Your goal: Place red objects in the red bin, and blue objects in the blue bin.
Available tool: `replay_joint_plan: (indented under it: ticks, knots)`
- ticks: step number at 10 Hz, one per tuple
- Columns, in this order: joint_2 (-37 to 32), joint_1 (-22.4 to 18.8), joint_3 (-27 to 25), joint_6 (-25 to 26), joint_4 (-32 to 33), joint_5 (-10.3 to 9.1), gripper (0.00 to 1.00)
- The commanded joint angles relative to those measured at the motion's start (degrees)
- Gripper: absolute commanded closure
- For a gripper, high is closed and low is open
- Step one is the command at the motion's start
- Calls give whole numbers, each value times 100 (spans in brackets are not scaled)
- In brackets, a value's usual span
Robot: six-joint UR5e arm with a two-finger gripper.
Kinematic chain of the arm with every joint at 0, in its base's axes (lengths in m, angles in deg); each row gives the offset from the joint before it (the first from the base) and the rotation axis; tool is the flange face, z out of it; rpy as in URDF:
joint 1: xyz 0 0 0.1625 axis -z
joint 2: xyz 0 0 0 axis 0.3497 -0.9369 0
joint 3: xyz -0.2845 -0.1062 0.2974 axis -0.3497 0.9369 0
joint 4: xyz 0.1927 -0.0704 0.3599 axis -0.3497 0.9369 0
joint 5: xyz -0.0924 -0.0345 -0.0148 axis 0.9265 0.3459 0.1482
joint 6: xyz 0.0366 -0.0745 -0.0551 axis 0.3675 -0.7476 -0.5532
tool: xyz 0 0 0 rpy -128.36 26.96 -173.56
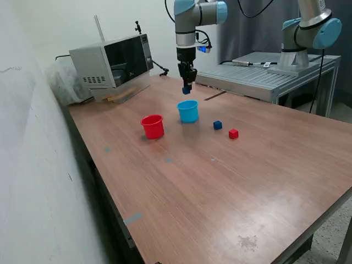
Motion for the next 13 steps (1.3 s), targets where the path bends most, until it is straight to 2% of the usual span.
replay_joint_plan:
  ticks: [1,5,7,10,11,13]
  knots:
    - [-17,1,-49,-1,-5,-6,0]
    - [1,1,-40,-1,-5,-14,0]
    - [-26,-95,-267,-1,-23,-6,0]
    - [-349,-989,-620,52,-32,3,0]
    - [-421,-1532,-664,104,-32,3,0]
    - [-439,-1913,-586,577,-23,-32,0]
